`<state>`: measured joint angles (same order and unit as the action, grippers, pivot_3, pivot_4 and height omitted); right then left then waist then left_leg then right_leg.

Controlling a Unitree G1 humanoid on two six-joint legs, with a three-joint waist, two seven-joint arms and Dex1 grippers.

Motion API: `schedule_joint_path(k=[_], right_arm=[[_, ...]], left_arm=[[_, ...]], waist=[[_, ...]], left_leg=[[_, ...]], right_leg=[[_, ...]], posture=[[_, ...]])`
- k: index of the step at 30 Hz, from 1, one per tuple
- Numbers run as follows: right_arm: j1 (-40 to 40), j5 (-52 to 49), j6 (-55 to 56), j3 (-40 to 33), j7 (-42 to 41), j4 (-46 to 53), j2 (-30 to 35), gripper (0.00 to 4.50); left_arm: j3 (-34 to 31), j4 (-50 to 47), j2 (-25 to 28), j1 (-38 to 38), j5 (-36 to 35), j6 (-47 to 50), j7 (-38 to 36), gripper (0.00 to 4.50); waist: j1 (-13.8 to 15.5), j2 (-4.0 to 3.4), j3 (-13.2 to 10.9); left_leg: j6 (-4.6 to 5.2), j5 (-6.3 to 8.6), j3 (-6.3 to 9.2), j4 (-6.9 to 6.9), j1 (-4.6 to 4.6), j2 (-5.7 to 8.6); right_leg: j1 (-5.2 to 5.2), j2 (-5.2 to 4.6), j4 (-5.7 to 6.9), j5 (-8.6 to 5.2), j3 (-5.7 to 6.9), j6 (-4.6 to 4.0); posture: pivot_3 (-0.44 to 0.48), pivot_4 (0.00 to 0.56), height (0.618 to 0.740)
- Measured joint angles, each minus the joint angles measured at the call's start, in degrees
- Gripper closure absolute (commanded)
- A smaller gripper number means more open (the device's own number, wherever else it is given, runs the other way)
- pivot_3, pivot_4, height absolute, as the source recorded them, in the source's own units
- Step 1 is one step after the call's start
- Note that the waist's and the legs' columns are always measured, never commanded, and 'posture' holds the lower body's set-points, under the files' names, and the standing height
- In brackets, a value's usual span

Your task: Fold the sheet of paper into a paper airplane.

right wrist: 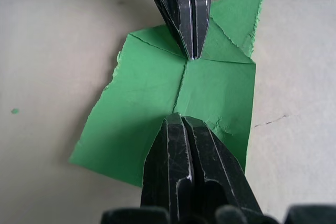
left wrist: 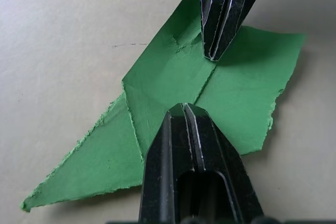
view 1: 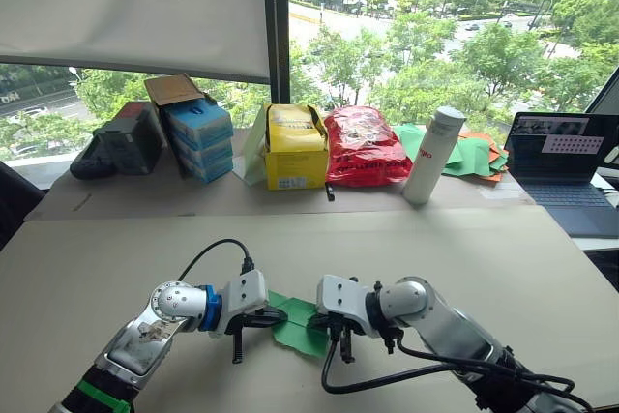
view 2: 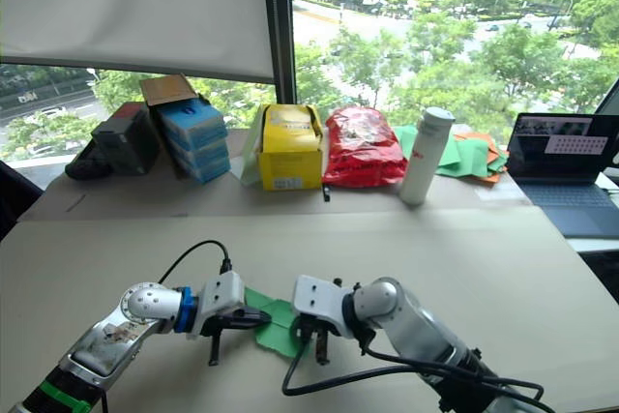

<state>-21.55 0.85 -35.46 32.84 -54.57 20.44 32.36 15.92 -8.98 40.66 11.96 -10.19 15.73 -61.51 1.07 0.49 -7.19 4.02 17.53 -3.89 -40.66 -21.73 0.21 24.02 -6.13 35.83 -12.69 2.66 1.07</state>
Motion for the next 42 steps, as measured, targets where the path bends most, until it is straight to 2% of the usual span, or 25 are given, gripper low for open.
schedule_joint_path(k=[15, 22, 25, 34, 42], right_arm=[[6.32, -3.07, -3.97, -4.39, 0.35, 7.65, 7.67, 4.47], [6.55, -10.51, -4.38, -11.21, 1.94, 6.94, 0.72, 4.47], [5.94, -13.45, -4.25, -13.20, 1.01, 9.28, 0.94, 4.47], [5.97, -12.91, -3.64, -10.94, 1.37, 7.82, 2.80, 4.47], [1.50, -13.25, -1.36, -12.15, 5.07, 4.90, -3.21, 4.47]], left_arm=[[0.10, 0.85, 0.00, 0.49, 0.73, -0.83, -0.20, 4.50], [-0.41, 0.94, 0.15, 0.74, 0.73, -1.01, -0.58, 4.50], [-0.36, 0.93, 0.14, 0.79, 0.73, -1.04, -0.70, 4.50], [-0.33, 0.99, 0.14, 1.25, 1.00, -1.01, -1.05, 4.50], [-0.29, 1.05, 0.20, 1.51, 1.12, -0.97, -1.08, 4.50]], waist=[[1.08, 0.03, 0.20], [0.77, -0.10, 0.05], [0.85, -0.12, 0.04], [0.71, -0.11, 0.02], [0.28, -0.11, 0.01]], left_leg=[[0.13, 0.08, 0.00, 0.00, -0.02, -0.01], [0.05, 0.02, 0.01, 0.00, -0.37, -0.03], [0.05, 0.02, 0.05, 0.00, -0.41, -0.03], [0.07, 0.03, 0.04, 0.00, -0.46, -0.02], [0.06, 0.02, 0.05, 0.00, -0.48, -0.03]], right_leg=[[-0.04, -0.11, -0.15, -0.01, 0.05, -0.01], [0.13, -0.10, -0.04, 0.05, 0.00, 0.02], [0.15, -0.08, -0.07, 0.05, 0.08, 0.02], [0.14, -0.03, -0.09, 0.04, 0.22, 0.02], [0.14, 0.06, -0.08, 0.04, 0.46, 0.03]], posture=[[0.000, 0.150, 0.740], [0.000, 0.150, 0.740], [0.000, 0.150, 0.740], [0.000, 0.150, 0.740], [0.000, 0.150, 0.740]])
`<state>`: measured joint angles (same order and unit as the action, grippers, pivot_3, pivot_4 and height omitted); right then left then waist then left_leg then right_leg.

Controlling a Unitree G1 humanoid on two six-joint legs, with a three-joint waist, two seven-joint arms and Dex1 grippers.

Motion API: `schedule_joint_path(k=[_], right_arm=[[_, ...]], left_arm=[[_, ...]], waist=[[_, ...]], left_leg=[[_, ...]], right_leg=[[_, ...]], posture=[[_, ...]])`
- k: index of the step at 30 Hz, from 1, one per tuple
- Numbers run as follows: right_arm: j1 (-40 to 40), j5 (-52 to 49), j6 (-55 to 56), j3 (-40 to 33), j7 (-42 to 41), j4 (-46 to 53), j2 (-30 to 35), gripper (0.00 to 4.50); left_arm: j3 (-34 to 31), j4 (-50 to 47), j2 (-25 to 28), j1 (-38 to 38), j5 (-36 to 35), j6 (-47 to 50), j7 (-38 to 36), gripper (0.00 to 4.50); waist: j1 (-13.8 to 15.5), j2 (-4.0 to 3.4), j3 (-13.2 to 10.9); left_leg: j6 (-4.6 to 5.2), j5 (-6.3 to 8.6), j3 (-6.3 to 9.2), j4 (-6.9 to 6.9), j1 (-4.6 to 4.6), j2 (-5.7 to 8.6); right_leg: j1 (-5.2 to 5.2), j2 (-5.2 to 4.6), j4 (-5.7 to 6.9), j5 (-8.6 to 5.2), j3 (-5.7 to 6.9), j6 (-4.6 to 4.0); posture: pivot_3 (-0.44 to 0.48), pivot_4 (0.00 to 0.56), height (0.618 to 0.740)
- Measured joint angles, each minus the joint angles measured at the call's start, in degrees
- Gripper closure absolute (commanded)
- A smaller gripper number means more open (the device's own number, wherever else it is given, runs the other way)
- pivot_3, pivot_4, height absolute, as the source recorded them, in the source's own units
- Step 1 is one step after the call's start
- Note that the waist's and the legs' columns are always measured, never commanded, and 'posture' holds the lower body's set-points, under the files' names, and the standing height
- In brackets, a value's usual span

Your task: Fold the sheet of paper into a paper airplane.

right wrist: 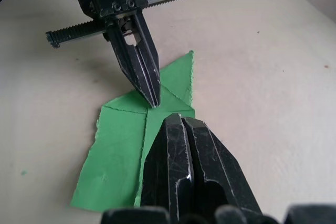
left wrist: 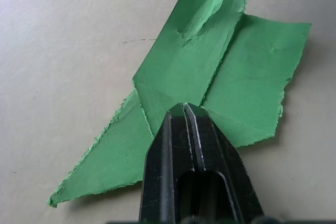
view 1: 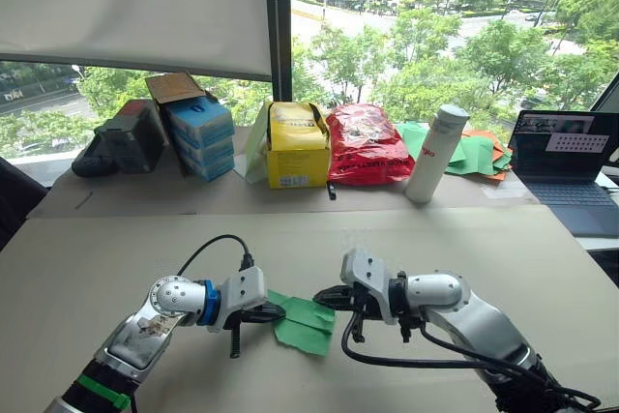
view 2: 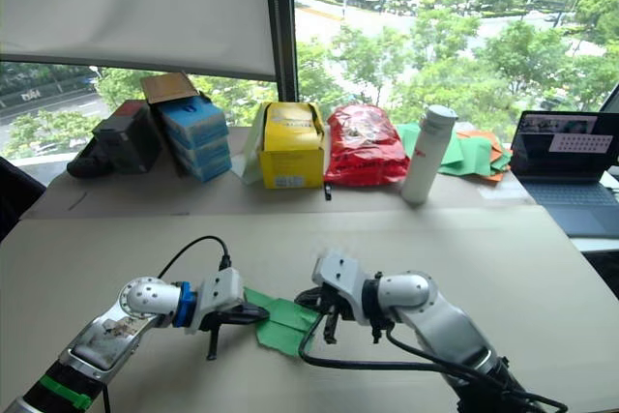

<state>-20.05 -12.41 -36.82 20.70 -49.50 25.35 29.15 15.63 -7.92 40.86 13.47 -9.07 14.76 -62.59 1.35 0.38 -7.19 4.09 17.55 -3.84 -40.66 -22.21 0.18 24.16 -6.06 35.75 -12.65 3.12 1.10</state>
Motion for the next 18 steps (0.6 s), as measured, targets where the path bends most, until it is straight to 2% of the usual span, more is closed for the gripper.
schedule_joint_path(k=[3, 8, 18], right_arm=[[0.02, 0.48, -0.01, 3.21, 0.82, -0.55, -1.74, 4.47], [0.90, 4.72, -0.20, 7.52, 2.44, -5.28, -0.02, 4.47], [1.51, 4.95, -0.20, 7.94, 3.41, -6.49, 0.24, 4.47]], left_arm=[[0.00, 0.01, 0.00, 0.11, 0.00, 0.13, 0.03, 4.50], [-0.03, -0.12, 0.03, 0.12, 0.00, 0.36, 0.02, 4.50], [2.26, -1.24, -0.24, 3.06, 0.01, 2.96, -3.17, 4.50]], waist=[[-0.13, -0.01, -0.01], [-0.19, 0.00, -0.01], [-0.40, -0.01, -0.01]], left_leg=[[0.00, 0.00, 0.00, 0.00, -0.01, 0.01], [0.00, -0.01, 0.00, 0.00, -0.01, 0.02], [-0.04, -0.02, 0.01, 0.00, 0.03, 0.00]], right_leg=[[0.00, 0.01, 0.00, 0.00, 0.02, 0.00], [0.00, 0.22, 0.01, 0.00, 0.06, 0.00], [-0.04, 0.31, 0.01, -0.01, 0.02, 0.00]], posture=[[0.000, 0.150, 0.740], [0.000, 0.150, 0.740], [0.000, 0.150, 0.740]])
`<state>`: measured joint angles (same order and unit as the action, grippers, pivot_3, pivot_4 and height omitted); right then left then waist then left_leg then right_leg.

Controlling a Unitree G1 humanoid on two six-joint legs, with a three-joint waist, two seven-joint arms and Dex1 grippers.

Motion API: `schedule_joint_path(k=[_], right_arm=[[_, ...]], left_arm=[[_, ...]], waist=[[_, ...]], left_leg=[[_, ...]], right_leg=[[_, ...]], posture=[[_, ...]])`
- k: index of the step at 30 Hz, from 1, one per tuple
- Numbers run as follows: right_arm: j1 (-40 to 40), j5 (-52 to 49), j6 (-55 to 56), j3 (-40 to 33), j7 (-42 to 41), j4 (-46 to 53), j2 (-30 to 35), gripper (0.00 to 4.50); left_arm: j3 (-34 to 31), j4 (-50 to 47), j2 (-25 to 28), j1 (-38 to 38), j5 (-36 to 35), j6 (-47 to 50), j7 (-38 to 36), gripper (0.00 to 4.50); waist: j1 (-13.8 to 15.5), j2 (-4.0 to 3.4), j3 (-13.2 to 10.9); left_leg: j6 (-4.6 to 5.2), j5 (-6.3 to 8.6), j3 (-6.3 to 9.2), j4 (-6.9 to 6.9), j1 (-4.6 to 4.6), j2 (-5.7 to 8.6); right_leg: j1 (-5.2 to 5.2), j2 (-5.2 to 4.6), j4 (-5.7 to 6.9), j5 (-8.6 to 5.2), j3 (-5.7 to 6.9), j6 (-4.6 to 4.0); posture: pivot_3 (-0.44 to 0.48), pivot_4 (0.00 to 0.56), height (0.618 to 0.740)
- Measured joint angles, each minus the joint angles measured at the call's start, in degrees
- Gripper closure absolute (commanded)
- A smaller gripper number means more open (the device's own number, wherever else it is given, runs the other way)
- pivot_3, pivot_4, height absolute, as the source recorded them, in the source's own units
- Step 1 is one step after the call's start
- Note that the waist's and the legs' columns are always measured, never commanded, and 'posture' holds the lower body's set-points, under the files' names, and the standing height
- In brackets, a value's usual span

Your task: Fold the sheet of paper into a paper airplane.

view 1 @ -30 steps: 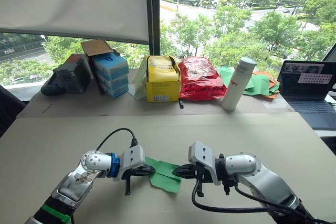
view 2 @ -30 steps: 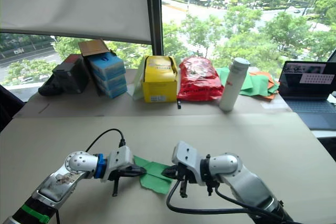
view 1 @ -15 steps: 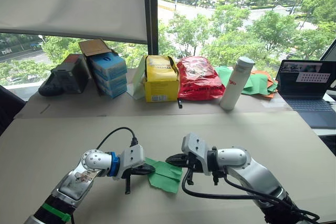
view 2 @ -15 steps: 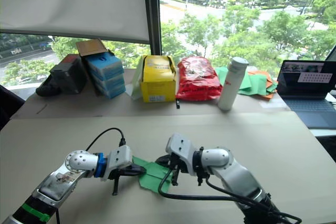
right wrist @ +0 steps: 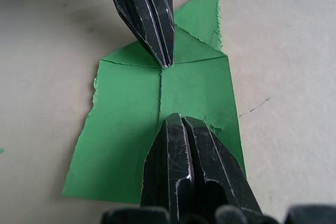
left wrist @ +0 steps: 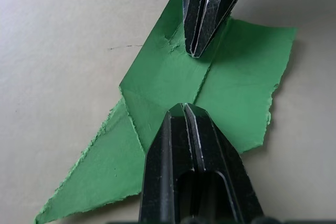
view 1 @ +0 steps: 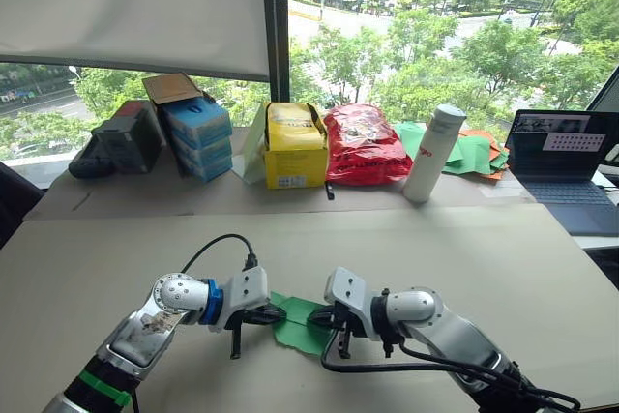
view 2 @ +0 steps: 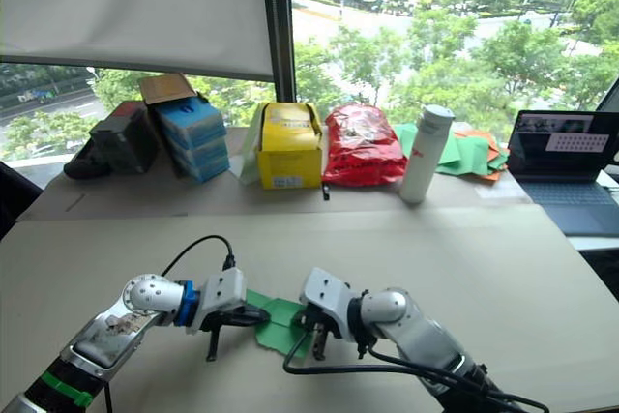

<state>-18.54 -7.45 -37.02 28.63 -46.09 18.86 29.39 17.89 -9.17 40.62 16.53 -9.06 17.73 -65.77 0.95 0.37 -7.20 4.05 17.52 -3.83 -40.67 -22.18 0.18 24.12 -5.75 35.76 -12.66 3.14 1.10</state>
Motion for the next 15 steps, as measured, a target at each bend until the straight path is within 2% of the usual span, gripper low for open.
schedule_joint_path(k=[5, 13, 15], right_arm=[[0.25, -0.02, -0.56, 0.15, 0.11, 0.61, 0.01, 4.47], [0.18, -0.02, -2.10, 0.20, 0.81, 1.36, 0.01, 4.47], [0.21, -0.02, -2.40, 0.22, 1.03, 1.50, 0.01, 4.47]], left_arm=[[1.91, 2.65, -1.50, 1.82, 1.16, -1.46, -0.62, 4.50], [2.14, 6.15, -0.35, 1.91, 1.75, -7.56, -1.81, 4.50], [1.77, 7.01, -0.12, 1.79, 1.74, -8.62, -1.93, 4.50]], waist=[[-0.11, 0.00, 0.00], [-0.21, 0.01, 0.02], [-0.26, 0.01, 0.04]], left_leg=[[0.01, 0.00, 0.00, 0.00, 0.00, -0.01], [0.01, 0.01, 0.00, 0.01, 0.17, -0.05], [0.01, 0.01, 0.01, 0.02, 0.25, -0.06]], right_leg=[[0.00, 0.08, 0.00, 0.00, -0.04, 0.00], [-0.04, 0.03, -0.01, -0.01, -0.08, -0.01], [-0.01, -0.25, 0.00, -0.02, -0.07, -0.03]], posture=[[0.000, 0.150, 0.740], [0.000, 0.150, 0.740], [0.000, 0.150, 0.740]])
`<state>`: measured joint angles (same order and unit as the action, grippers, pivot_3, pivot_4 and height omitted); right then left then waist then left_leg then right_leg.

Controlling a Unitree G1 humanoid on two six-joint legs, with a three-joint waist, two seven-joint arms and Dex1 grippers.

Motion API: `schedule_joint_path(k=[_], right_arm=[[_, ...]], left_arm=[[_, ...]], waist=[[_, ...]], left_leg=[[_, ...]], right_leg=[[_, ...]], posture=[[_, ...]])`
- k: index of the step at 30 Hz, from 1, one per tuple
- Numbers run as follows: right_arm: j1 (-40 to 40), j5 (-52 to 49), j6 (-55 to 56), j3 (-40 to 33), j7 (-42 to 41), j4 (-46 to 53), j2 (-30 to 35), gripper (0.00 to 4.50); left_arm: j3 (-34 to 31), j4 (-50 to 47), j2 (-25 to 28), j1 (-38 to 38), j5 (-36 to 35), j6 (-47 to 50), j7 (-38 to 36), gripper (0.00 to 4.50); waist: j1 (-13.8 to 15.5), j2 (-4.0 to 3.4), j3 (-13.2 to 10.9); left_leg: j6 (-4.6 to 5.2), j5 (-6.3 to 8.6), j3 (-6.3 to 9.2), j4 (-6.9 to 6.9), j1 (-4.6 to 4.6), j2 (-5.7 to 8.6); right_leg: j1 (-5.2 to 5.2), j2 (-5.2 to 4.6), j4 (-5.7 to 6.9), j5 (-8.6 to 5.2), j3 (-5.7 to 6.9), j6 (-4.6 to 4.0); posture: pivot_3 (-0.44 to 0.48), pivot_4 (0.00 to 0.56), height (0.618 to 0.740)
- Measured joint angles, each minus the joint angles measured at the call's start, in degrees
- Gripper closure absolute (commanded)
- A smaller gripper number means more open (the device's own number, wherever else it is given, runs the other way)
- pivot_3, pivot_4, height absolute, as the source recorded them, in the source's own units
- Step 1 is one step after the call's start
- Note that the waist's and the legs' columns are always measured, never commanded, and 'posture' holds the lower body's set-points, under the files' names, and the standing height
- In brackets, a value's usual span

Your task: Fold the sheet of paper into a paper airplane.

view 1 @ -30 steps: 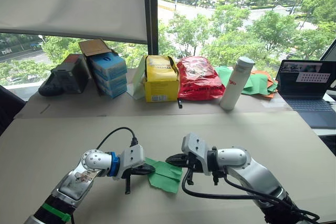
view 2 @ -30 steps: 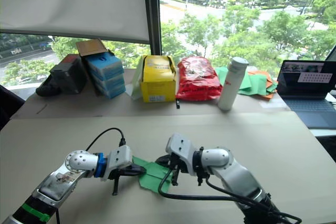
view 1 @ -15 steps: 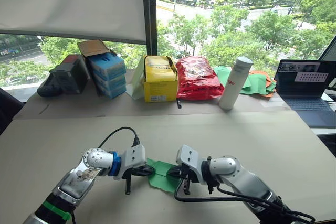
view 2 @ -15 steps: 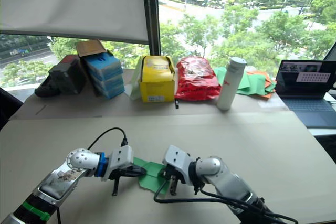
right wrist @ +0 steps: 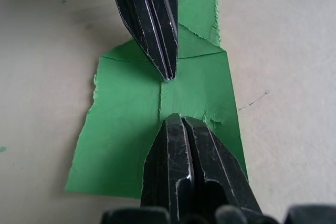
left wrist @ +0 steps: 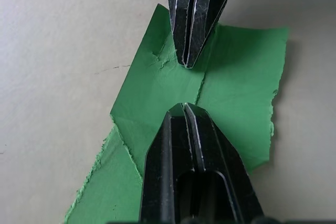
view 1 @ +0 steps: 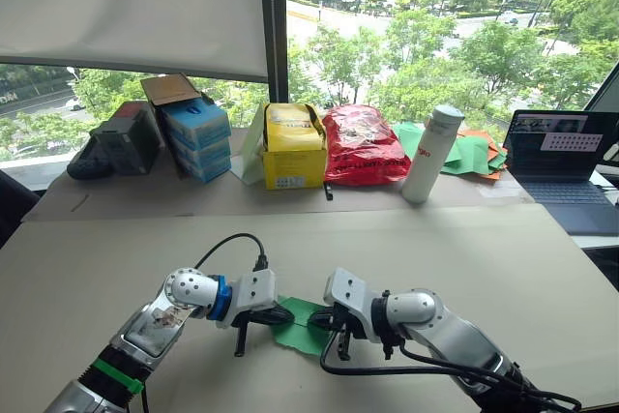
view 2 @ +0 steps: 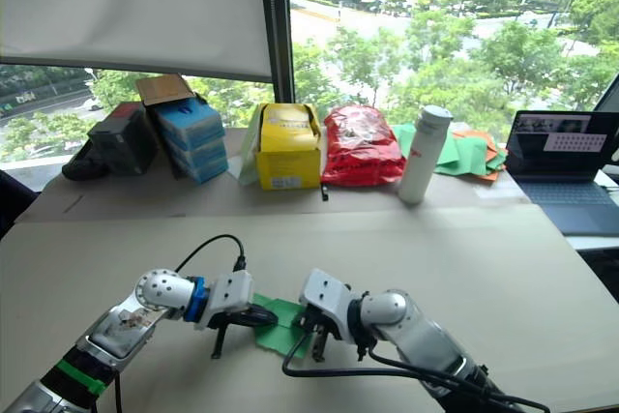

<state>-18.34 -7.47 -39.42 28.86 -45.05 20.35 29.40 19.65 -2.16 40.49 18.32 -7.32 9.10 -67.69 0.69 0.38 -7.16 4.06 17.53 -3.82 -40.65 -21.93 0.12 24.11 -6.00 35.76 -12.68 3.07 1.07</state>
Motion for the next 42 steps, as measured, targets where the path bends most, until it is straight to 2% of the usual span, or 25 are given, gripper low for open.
schedule_joint_path(k=[19, 26, 30, 33, 34, 35, 36, 42], right_arm=[[-0.18, 0.00, -0.14, 0.59, -0.27, 0.03, 0.47, 4.47], [-0.27, 0.00, -0.02, 0.54, -0.30, 0.01, 0.56, 4.47], [0.43, -1.67, -0.06, -1.52, -0.36, 0.64, -0.01, 4.47], [0.85, -3.58, -1.66, -4.33, 0.03, 2.82, -0.26, 4.47], [0.86, -5.01, -2.56, -6.12, 0.14, 4.44, -0.32, 3.91], [0.82, -6.63, -3.48, -8.56, 0.18, 6.72, -0.43, 3.66], [0.73, -8.60, -4.84, -10.90, 0.20, 8.69, -0.71, 3.19], [0.37, -14.84, -9.76, -17.25, 0.98, 12.15, -0.62, 1.25]], left_arm=[[-7.60, 1.77, 6.10, -5.94, -0.38, -2.74, 0.39, 4.50], [-8.61, 1.68, 6.10, -6.30, -0.90, -2.59, 0.94, 4.50], [-10.39, 0.28, 5.54, -7.01, -4.24, 2.36, 1.29, 4.50], [-13.25, -2.01, 5.93, -8.16, -7.73, 8.52, 1.75, 4.50], [-14.93, -3.76, 6.52, -9.00, -9.90, 11.23, 1.78, 4.50], [-16.97, -6.06, 7.09, -9.77, -12.33, 13.83, 1.77, 4.50], [-18.96, -8.27, 7.24, -10.20, -14.63, 16.10, 1.80, 4.50], [-24.22, -16.24, 7.60, -13.71, -23.26, 23.90, 2.05, 4.50]], waist=[[-0.30, -0.14, 0.15], [-0.30, -0.16, 0.16], [-0.28, -0.03, 0.03], [-0.43, 0.15, -0.18], [-0.55, 0.26, -0.30], [-0.58, 0.34, -0.37], [-0.56, 0.36, -0.39], [-0.57, 0.58, -0.70]], left_leg=[[-0.18, -0.10, -0.04, 0.61, 0.46, 0.02], [-0.25, -0.14, -0.04, 0.77, 0.53, 0.02], [-0.29, -0.17, -0.03, 0.77, 0.31, 0.02], [-0.40, -0.25, -0.01, 0.73, -0.20, 0.02], [-0.45, -0.28, 0.00, 0.73, -0.36, 0.01], [-0.49, -0.31, 0.01, 0.73, -0.48, 0.01], [-0.70, -0.43, 0.02, 0.73, -0.49, 0.02], [-0.46, -0.29, 0.02, 0.73, -0.41, 0.05]], right_leg=[[-0.06, -0.18, -0.02, -0.08, -0.31, -0.14], [-0.04, -0.18, -0.03, -0.11, -0.34, -0.19], [0.07, -0.19, 0.00, -0.10, -0.35, -0.19], [0.36, -0.16, 0.10, -0.09, -0.33, -0.21], [0.51, -0.14, 0.11, -0.08, -0.32, -0.21], [0.61, -0.12, 0.11, -0.08, -0.28, -0.21], [0.61, -0.12, 0.09, -0.08, -0.25, -0.21], [0.36, -0.12, -0.13, -0.08, -0.17, -0.17]], posture=[[0.000, 0.150, 0.740], [0.000, 0.150, 0.740], [0.000, 0.150, 0.740], [0.000, 0.150, 0.740], [0.000, 0.150, 0.740], [0.000, 0.150, 0.740], [0.000, 0.150, 0.740], [0.000, 0.150, 0.740]])
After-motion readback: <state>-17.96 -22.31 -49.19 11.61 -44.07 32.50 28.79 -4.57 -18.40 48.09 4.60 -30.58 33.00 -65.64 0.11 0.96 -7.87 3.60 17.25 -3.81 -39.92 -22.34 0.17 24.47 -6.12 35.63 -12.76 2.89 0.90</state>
